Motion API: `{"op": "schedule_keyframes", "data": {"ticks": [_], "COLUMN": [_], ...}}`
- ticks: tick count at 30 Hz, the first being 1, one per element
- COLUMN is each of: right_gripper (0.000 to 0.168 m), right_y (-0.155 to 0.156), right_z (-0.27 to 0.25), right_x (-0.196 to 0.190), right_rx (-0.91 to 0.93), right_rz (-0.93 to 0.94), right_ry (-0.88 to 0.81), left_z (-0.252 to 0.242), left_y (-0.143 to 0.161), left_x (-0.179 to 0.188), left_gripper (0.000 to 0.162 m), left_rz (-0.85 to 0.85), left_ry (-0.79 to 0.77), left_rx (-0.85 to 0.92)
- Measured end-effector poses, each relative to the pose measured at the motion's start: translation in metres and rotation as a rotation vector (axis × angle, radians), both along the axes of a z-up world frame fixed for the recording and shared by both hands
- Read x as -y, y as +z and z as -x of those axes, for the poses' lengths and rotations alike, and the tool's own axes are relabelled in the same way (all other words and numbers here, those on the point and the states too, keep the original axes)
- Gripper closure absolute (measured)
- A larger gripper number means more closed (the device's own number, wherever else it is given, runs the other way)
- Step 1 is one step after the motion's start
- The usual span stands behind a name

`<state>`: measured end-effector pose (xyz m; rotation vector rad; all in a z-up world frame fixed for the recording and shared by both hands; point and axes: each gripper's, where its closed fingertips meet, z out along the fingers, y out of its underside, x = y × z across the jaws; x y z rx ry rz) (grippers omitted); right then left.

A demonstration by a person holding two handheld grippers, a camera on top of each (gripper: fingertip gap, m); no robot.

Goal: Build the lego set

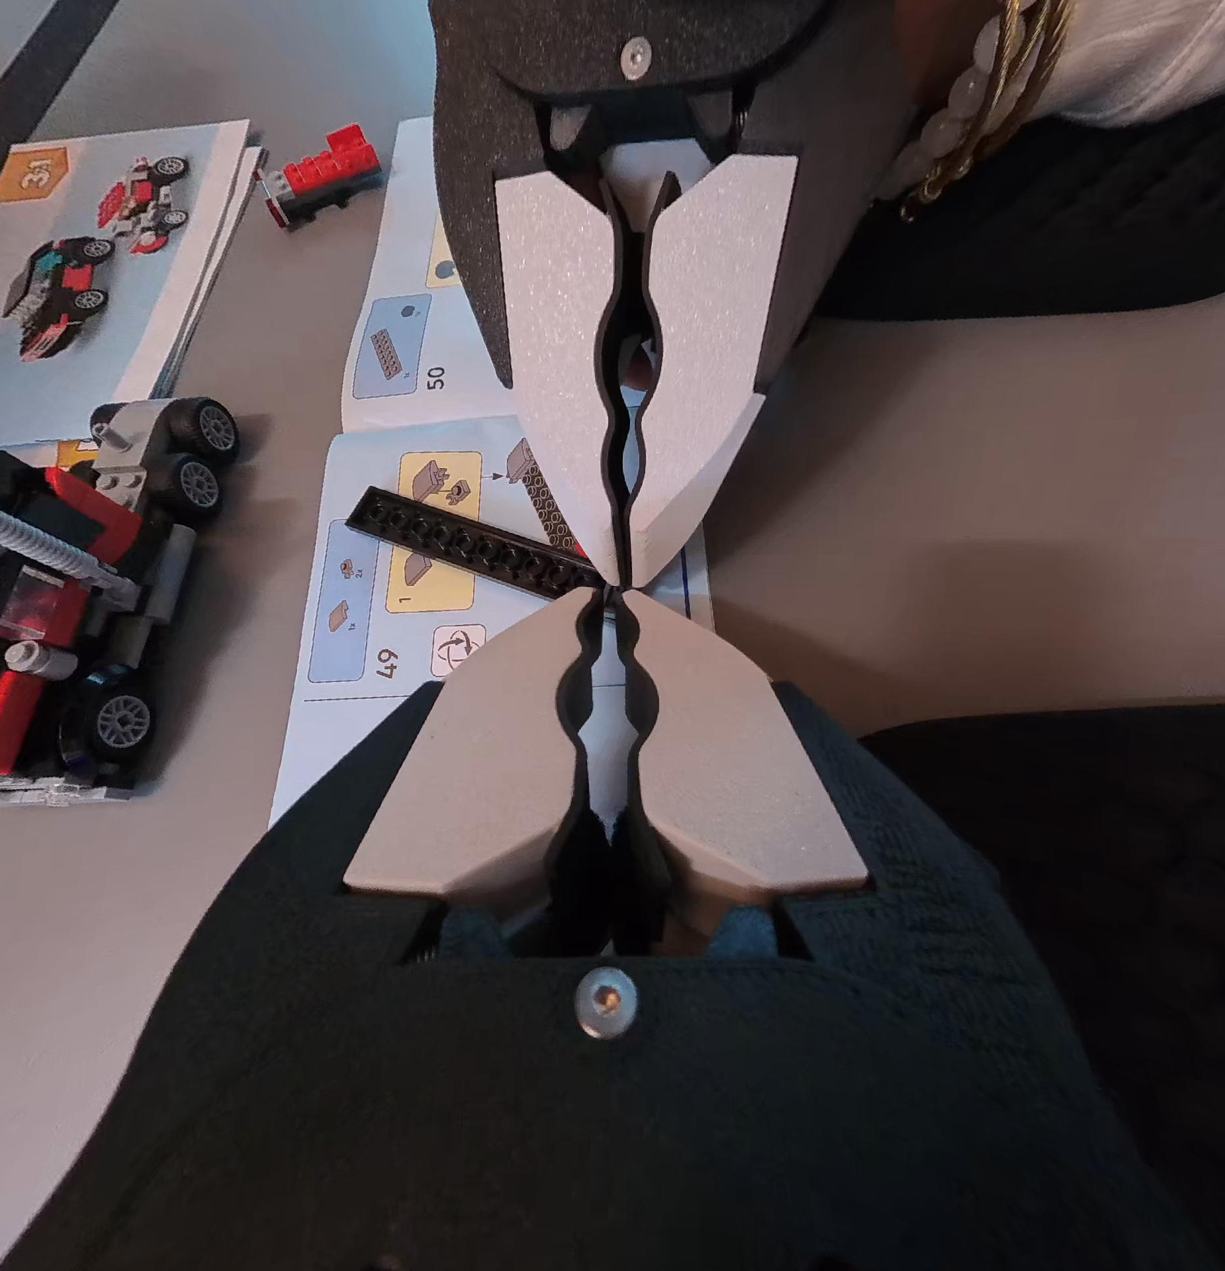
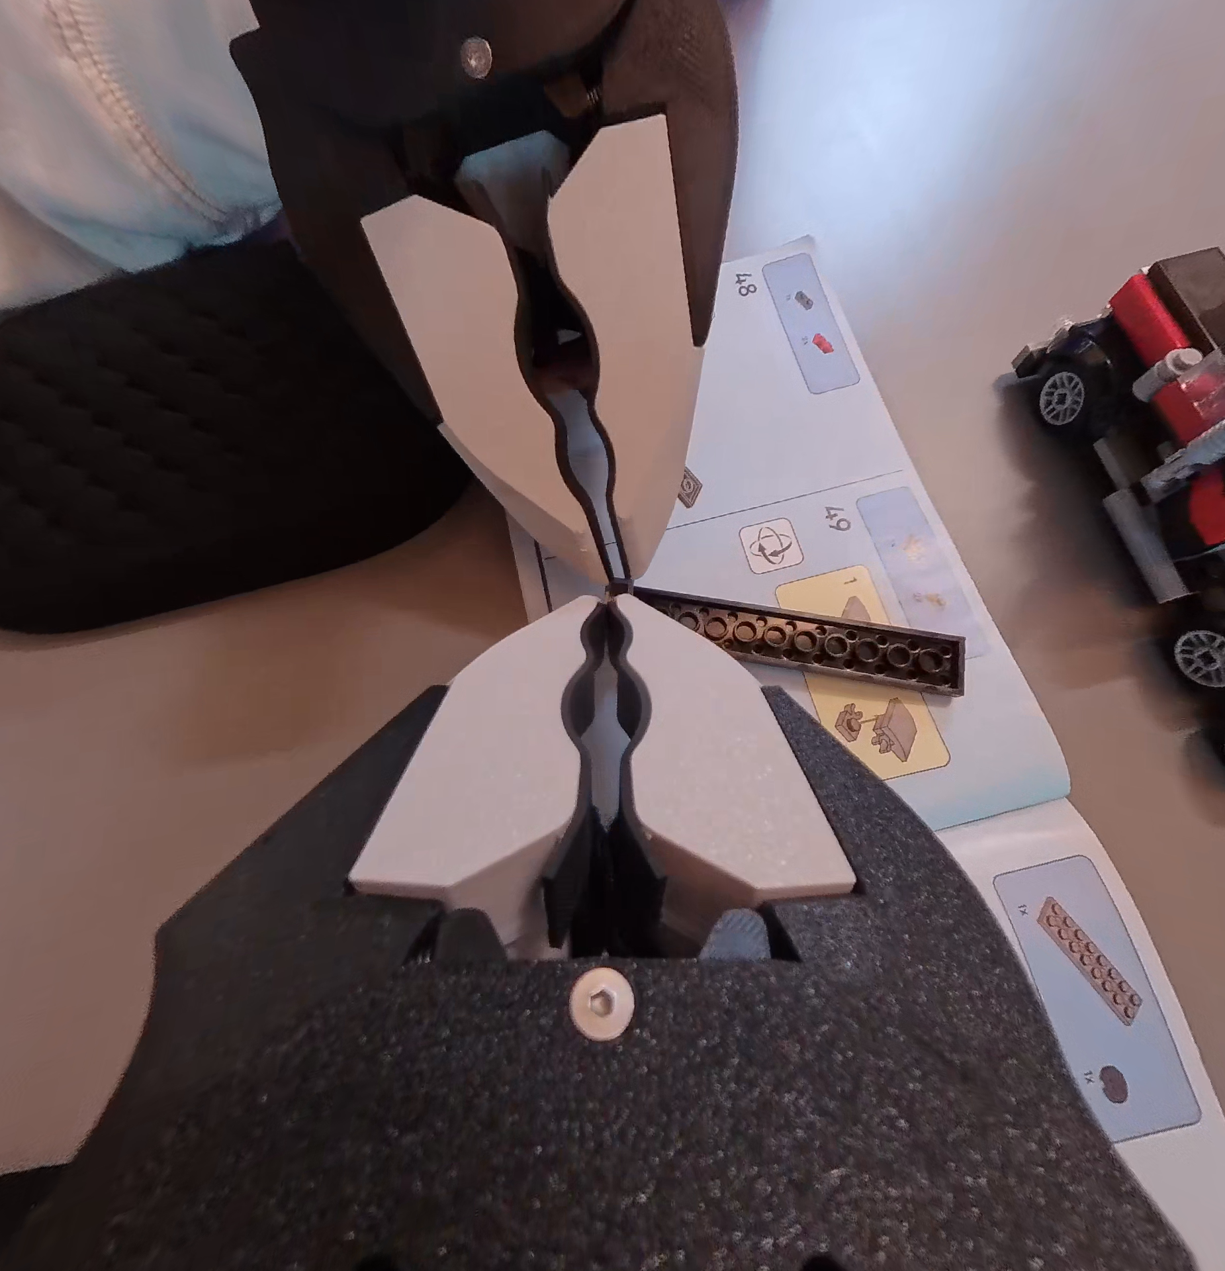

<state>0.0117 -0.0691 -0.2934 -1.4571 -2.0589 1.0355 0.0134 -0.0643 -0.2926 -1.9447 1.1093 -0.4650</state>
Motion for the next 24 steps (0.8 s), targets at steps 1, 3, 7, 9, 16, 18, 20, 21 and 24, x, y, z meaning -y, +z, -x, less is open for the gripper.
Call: {"op": "schedule_keyframes", "data": {"ticks": [1,3,7,9,16,18,20,21,24], "right_gripper": [0.168,0.168,0.168,0.168,0.168,0.168,0.168,0.168,0.168], "right_y": [0.0,0.0,-0.0001,0.0,-0.0006,-0.001,-0.0014,-0.0017,-0.0021], "right_z": [0.0003,0.0005,0.0007,0.0008,0.0006,0.0003,0.0,-0.0002,-0.0003], "right_x": [-0.0003,-0.0006,-0.0005,-0.0005,-0.0006,-0.0007,-0.0006,-0.0008,-0.001], "right_rx": [0.0,-0.001,-0.002,0.005,0.025,0.038,0.051,0.055,0.062], "right_rz": [0.009,0.024,0.06,0.086,0.085,0.069,0.02,-0.009,-0.036], "right_ry": [-0.007,-0.015,-0.026,-0.037,-0.078,-0.089,-0.093,-0.093,-0.103], "left_z": [0.0001,0.001,0.0006,0.0005,-0.0006,-0.0006,-0.0005,-0.0005,-0.0006], "left_y": [0.0001,0.0001,-0.0006,-0.0005,-0.0017,-0.0018,-0.002,-0.002,-0.0021], "left_x": [-0.0002,-0.0021,-0.003,-0.0032,-0.0051,-0.0052,-0.0053,-0.0053,-0.0053], "left_gripper": [0.159,0.16,0.161,0.161,0.161,0.161,0.161,0.161,0.161], "left_rz": [0.001,0.003,0.01,0.013,0.016,0.019,0.013,0.009,0.005], "left_ry": [0.002,0.016,0.023,0.024,0.034,0.035,0.036,0.037,0.037], "left_rx": [0.001,0.002,0.001,0.003,-0.003,-0.002,-0.007,-0.01,-0.013]}}
